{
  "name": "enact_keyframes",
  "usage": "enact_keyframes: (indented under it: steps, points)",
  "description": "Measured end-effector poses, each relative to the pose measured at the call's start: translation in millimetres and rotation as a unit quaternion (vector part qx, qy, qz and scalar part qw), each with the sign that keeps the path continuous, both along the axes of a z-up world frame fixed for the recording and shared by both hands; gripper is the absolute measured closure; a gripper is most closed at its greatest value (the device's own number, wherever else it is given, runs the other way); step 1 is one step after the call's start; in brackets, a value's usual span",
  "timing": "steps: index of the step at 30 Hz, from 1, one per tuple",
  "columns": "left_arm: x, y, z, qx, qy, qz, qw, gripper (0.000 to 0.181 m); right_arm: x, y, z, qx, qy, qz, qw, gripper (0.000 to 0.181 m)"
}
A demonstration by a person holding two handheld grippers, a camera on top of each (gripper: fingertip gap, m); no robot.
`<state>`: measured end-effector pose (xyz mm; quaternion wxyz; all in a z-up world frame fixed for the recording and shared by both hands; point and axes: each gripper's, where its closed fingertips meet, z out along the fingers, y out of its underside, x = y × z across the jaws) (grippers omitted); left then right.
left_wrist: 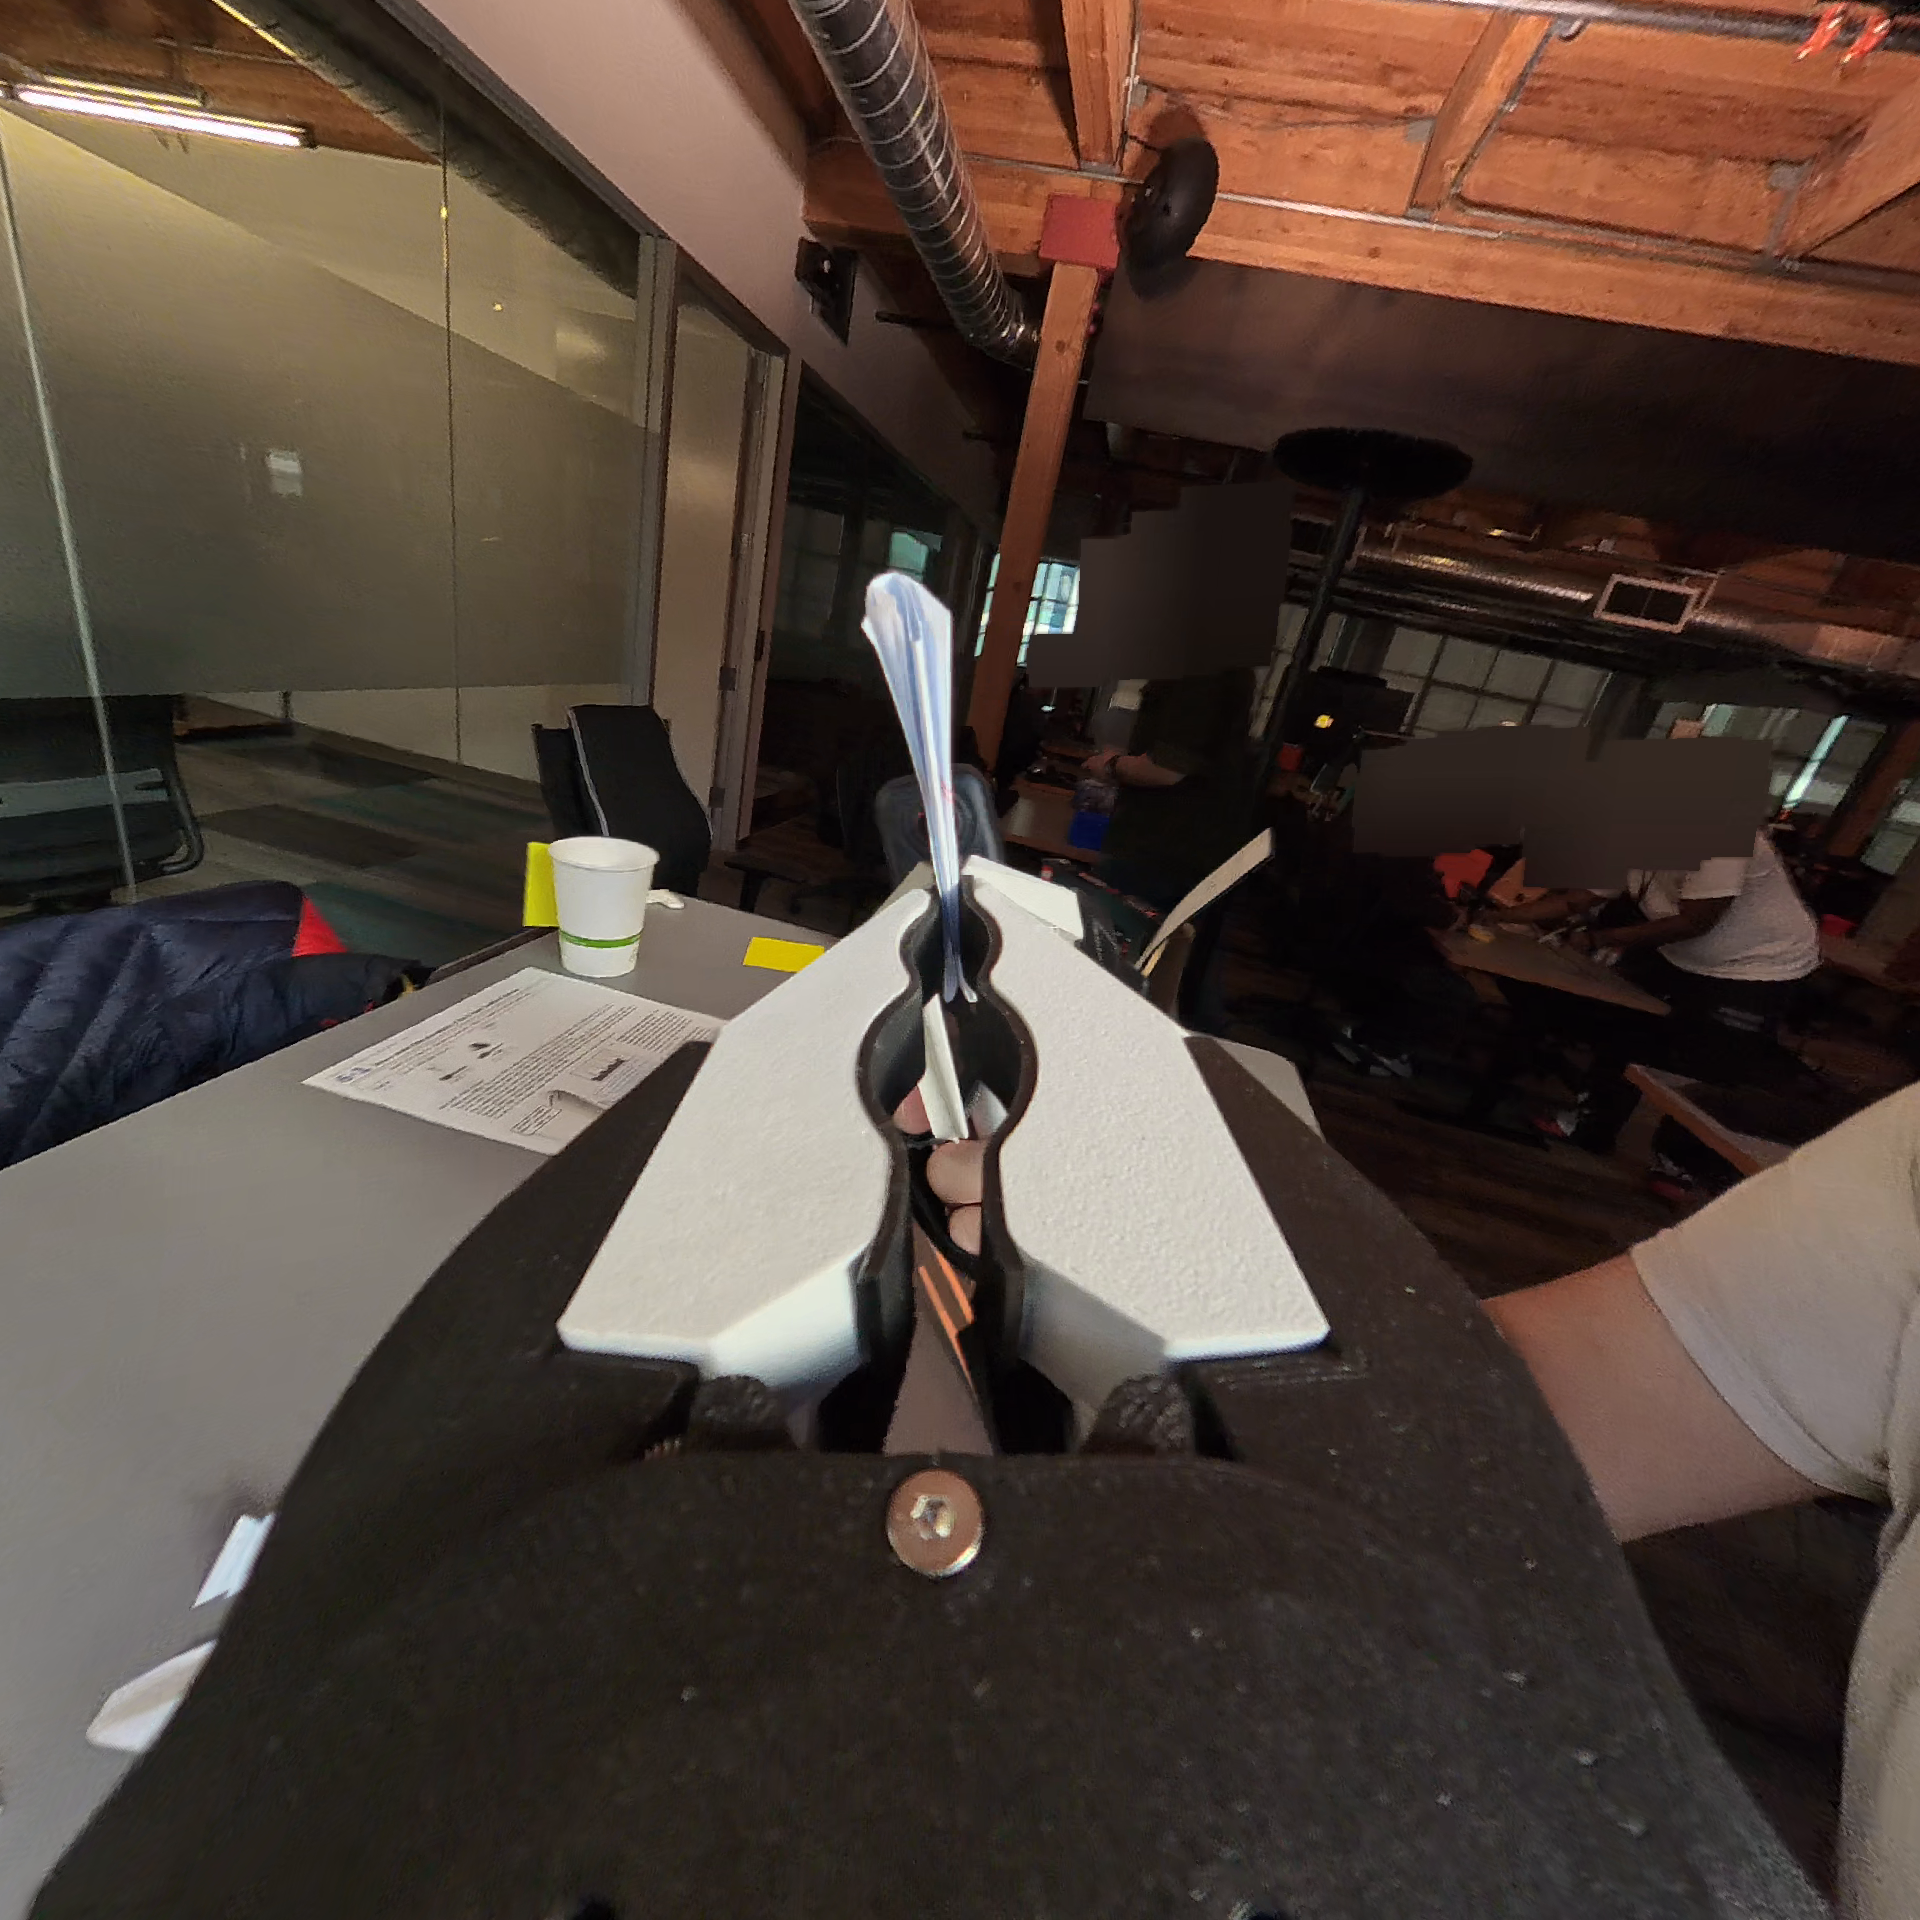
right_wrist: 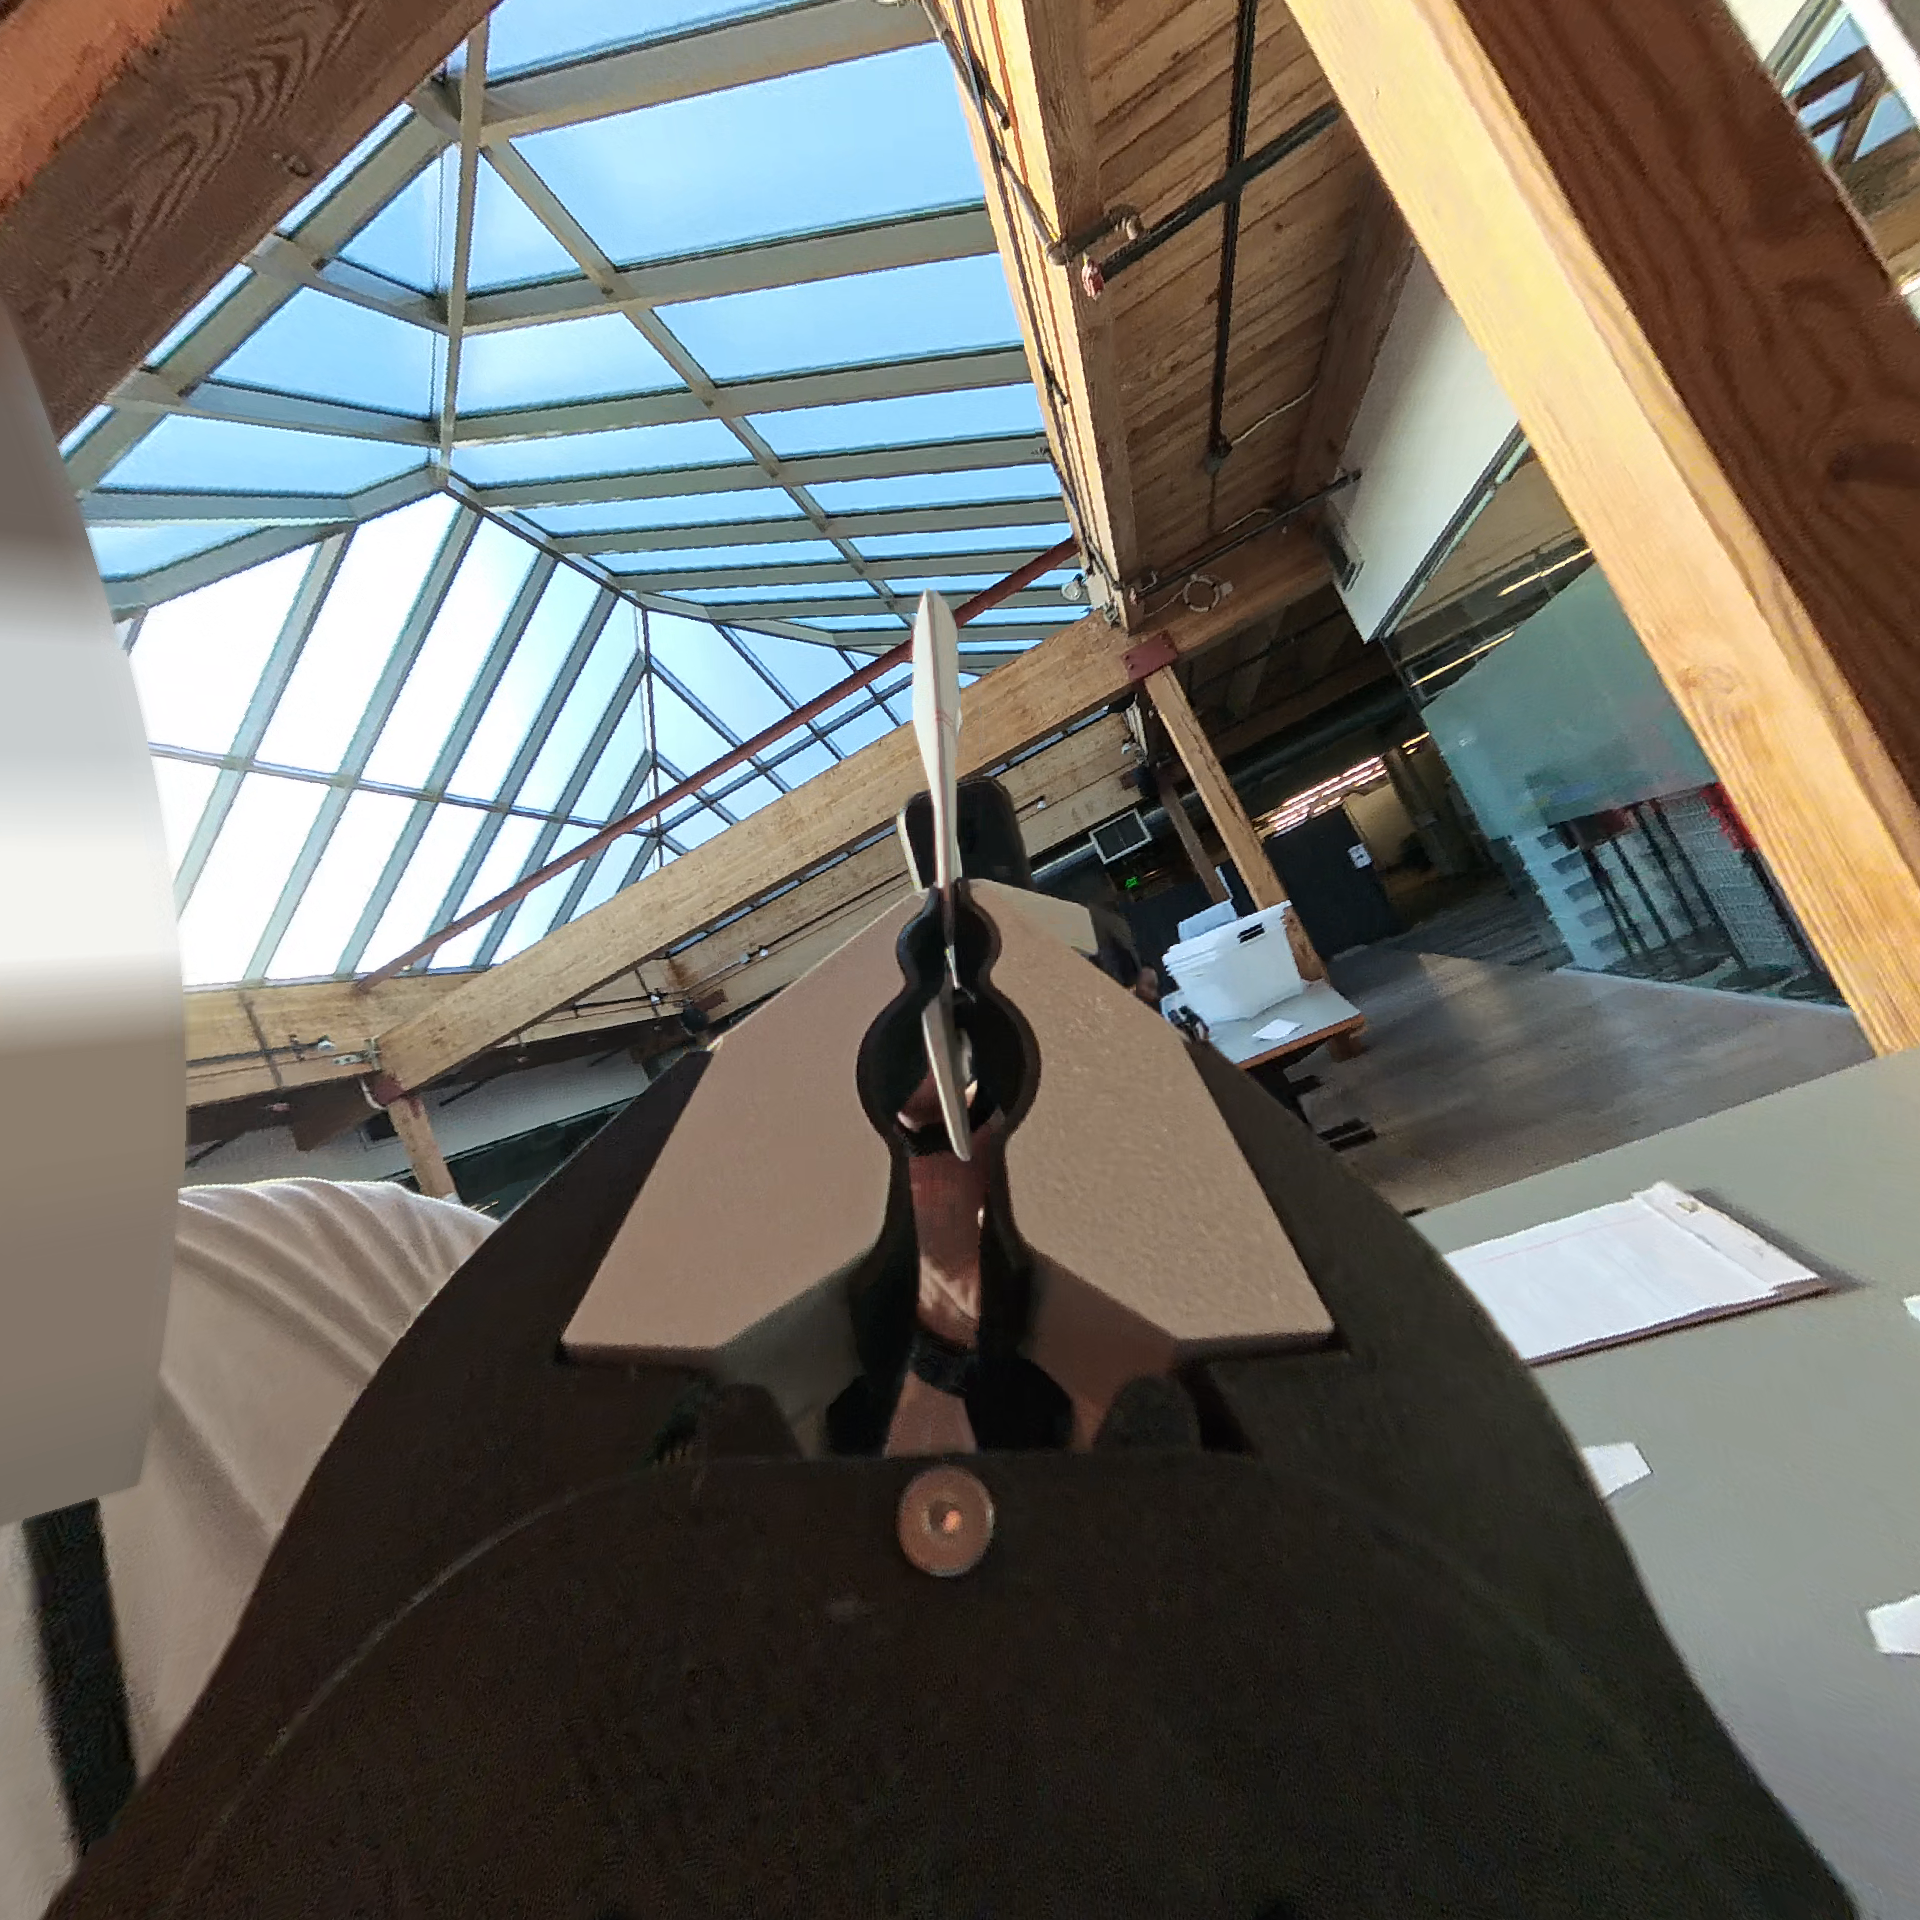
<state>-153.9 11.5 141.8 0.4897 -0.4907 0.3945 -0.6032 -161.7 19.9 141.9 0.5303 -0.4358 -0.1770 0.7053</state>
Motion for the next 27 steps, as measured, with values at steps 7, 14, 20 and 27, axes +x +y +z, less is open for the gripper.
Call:
enact_keyframes:
  steps: [7, 14, 20, 27]
  points:
    - [-42, 25, 2, -0.034, -0.001, -0.020, 0.999, 0.181, -6, 10, -37, 0.030, -0.188, -0.117, 0.975, 0.144]
    - [-121, 31, 24, -0.102, 0.001, -0.053, 0.993, 0.181, -26, -58, -240, -0.017, -0.656, -0.067, 0.751, 0.161]
    - [-143, 24, 36, -0.130, -0.042, -0.112, 0.984, 0.181, -48, -39, -287, -0.062, -0.713, -0.043, 0.697, 0.140]
    - [-152, 14, 43, -0.119, -0.054, -0.141, 0.981, 0.181, -54, -30, -307, -0.073, -0.737, -0.046, 0.670, 0.149]
